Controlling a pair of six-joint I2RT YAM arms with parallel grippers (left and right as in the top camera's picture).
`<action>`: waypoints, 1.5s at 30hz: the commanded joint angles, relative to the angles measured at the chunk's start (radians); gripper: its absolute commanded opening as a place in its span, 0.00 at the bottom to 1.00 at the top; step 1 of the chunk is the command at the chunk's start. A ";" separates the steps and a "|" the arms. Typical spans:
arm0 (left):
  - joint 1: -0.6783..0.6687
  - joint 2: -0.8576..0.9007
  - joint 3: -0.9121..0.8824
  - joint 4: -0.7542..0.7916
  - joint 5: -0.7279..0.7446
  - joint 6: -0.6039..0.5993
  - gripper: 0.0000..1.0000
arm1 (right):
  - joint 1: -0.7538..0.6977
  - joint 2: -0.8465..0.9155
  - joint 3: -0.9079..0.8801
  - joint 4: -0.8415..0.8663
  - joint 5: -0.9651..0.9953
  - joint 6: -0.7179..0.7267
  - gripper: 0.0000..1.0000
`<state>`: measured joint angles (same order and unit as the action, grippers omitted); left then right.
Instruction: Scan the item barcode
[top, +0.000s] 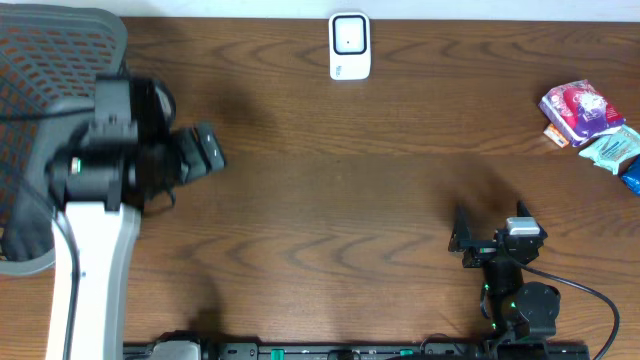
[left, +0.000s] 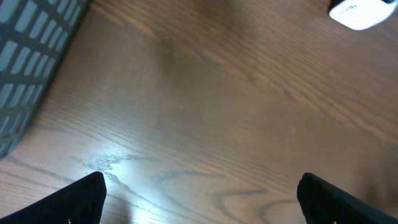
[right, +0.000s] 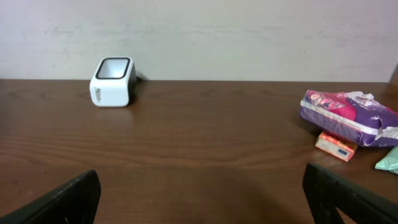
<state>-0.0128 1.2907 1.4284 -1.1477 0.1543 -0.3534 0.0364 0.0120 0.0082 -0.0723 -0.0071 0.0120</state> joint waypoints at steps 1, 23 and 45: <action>-0.006 -0.162 -0.136 0.069 -0.012 0.100 0.98 | -0.009 -0.006 -0.003 -0.003 0.000 0.013 0.99; -0.006 -1.025 -1.073 0.917 0.178 0.254 0.98 | -0.009 -0.006 -0.003 -0.003 0.000 0.013 0.99; 0.021 -1.290 -1.424 1.351 0.061 0.209 0.98 | -0.009 -0.006 -0.003 -0.003 0.000 0.013 0.99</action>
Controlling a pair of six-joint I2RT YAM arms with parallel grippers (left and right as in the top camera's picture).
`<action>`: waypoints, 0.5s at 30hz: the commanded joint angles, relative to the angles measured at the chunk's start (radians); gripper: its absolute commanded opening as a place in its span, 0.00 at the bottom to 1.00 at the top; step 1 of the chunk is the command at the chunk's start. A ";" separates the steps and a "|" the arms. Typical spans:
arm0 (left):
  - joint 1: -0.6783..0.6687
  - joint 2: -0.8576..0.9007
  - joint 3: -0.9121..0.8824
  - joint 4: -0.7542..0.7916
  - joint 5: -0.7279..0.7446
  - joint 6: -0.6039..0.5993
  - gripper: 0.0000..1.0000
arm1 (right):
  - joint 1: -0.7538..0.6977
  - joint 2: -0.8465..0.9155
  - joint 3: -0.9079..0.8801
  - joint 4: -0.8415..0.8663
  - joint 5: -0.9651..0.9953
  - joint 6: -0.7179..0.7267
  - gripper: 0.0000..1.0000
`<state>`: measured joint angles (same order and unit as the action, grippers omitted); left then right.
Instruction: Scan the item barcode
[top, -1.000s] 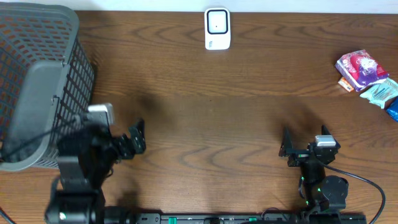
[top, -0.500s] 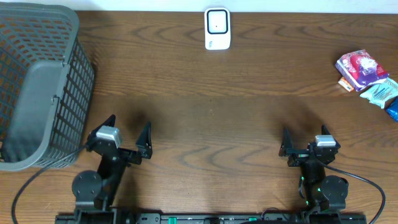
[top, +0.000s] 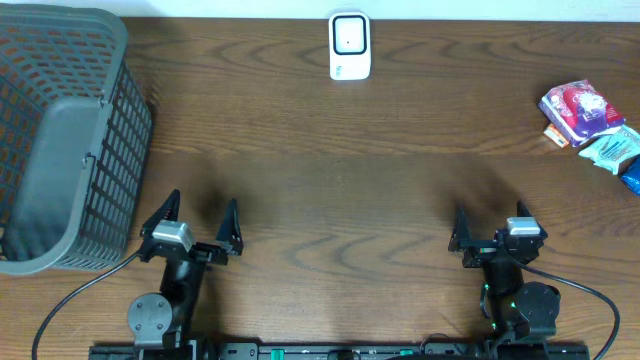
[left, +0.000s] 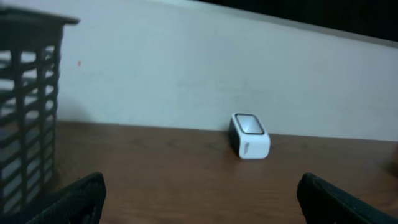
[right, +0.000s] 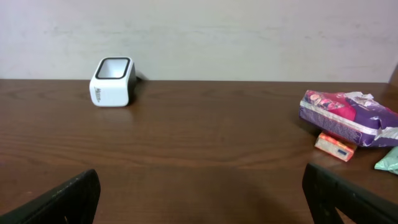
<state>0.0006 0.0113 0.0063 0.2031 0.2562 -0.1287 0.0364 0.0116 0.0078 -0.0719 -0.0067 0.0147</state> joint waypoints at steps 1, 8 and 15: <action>0.008 -0.010 -0.002 -0.007 -0.047 -0.016 0.98 | -0.009 -0.006 -0.002 -0.003 -0.001 0.011 0.99; 0.008 -0.010 -0.002 -0.158 -0.075 -0.027 0.98 | -0.009 -0.006 -0.002 -0.003 -0.001 0.011 0.99; 0.008 -0.010 -0.002 -0.262 -0.085 -0.041 0.98 | -0.009 -0.006 -0.002 -0.003 -0.001 0.011 0.99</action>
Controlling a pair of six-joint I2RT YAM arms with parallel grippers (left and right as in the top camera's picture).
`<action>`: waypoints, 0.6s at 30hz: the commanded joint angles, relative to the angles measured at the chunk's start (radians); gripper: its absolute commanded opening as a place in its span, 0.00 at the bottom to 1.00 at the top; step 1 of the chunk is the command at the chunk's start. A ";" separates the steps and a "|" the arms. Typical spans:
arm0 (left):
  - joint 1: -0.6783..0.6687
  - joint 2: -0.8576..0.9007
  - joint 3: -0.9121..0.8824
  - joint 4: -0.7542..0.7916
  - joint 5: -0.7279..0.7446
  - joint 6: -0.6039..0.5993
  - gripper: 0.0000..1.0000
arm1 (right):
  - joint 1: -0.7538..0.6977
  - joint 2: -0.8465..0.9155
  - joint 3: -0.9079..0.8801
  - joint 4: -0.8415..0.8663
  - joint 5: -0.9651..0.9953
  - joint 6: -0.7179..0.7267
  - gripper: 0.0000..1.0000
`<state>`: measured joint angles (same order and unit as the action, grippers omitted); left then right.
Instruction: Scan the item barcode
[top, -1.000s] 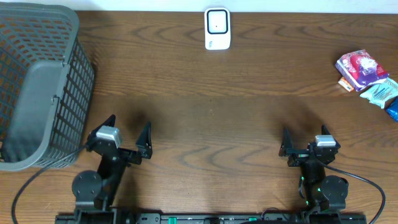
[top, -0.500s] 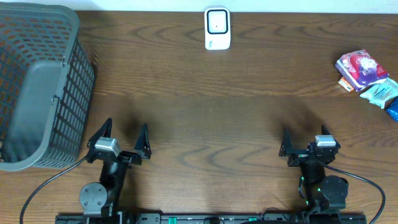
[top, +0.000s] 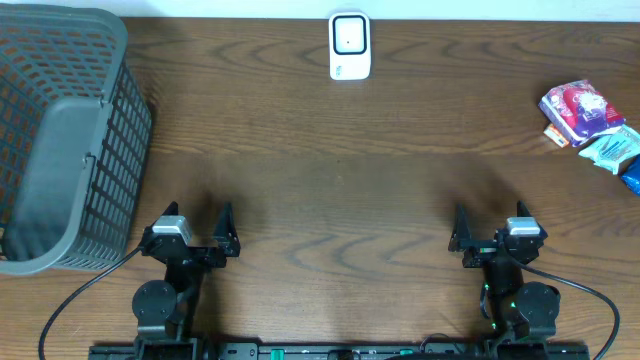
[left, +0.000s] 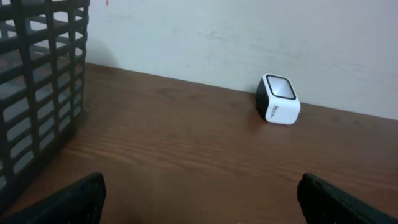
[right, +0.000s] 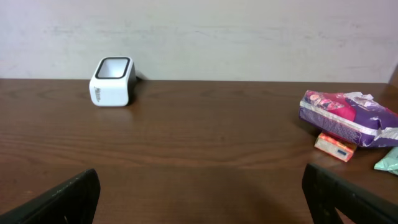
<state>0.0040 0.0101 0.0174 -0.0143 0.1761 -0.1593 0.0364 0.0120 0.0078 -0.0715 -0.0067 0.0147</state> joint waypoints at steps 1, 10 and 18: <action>0.005 -0.009 -0.013 -0.045 -0.006 -0.010 0.98 | -0.009 -0.006 -0.002 -0.004 -0.001 0.011 0.99; 0.004 -0.009 -0.013 -0.047 -0.005 0.087 0.97 | -0.009 -0.006 -0.002 -0.004 -0.001 0.011 0.99; 0.014 -0.009 -0.013 -0.049 -0.018 0.166 0.98 | -0.009 -0.006 -0.002 -0.004 -0.001 0.011 0.99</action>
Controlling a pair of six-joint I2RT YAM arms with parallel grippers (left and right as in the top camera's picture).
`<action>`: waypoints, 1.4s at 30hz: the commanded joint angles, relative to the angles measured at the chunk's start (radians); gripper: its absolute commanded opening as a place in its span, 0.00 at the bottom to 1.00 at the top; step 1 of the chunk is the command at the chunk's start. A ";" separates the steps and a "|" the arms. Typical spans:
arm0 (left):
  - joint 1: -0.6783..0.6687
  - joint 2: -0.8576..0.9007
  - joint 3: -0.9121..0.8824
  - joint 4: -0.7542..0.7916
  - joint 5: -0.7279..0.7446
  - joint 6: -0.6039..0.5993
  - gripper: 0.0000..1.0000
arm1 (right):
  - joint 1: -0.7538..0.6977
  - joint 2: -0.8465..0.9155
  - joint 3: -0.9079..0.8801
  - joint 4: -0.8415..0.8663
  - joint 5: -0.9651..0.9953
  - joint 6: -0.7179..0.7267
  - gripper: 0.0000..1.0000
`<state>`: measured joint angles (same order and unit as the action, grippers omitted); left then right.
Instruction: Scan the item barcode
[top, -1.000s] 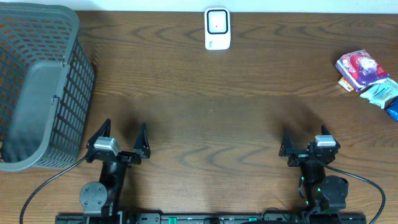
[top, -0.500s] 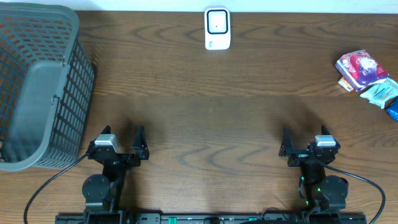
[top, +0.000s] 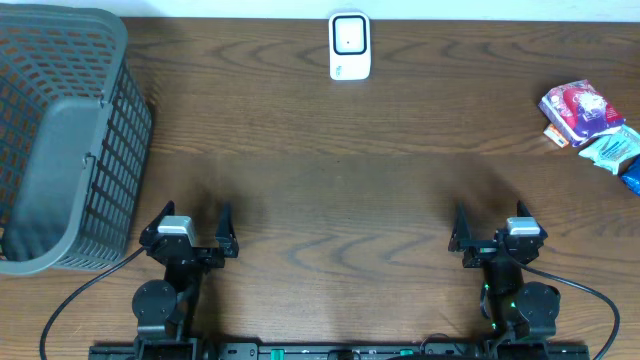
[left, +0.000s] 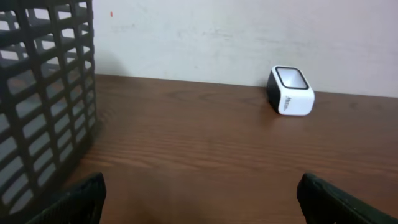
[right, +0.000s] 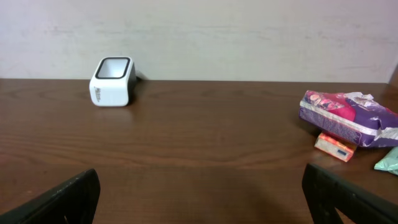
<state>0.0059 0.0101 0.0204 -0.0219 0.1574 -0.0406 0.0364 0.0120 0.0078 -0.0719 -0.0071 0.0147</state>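
The white barcode scanner stands at the table's far edge, also seen in the left wrist view and the right wrist view. The items lie at the far right: a purple packet on a small orange box, and a teal packet. The right wrist view shows the purple packet too. My left gripper rests open at the front left, holding nothing. The right gripper rests open at the front right, also holding nothing.
A tall grey mesh basket fills the table's left side, just beyond and left of my left gripper, its wall showing in the left wrist view. A blue item sits at the right edge. A pale wall runs behind the table.
My left gripper has turned a little to the left at its resting place, so the scanner sits further right in its view and the basket wall shows more. The right arm has not moved.
First my left arm was raised high beside the basket, gripper open and looking down at the table. By 1.1 s ago it was low at the front left edge, facing the scanner, and has only turned slightly there. My right gripper stayed open and still.
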 joint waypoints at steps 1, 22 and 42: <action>0.016 -0.009 -0.016 -0.042 -0.008 0.048 0.98 | -0.009 -0.006 -0.002 -0.003 0.000 0.011 0.99; -0.007 -0.006 -0.016 -0.052 -0.150 0.048 0.98 | -0.009 -0.006 -0.002 -0.003 0.000 0.011 0.99; -0.007 -0.006 -0.016 -0.051 -0.150 0.048 0.98 | -0.009 -0.006 -0.002 -0.003 0.000 0.011 0.99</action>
<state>0.0013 0.0101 0.0223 -0.0364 0.0452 -0.0025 0.0364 0.0120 0.0078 -0.0715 -0.0067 0.0147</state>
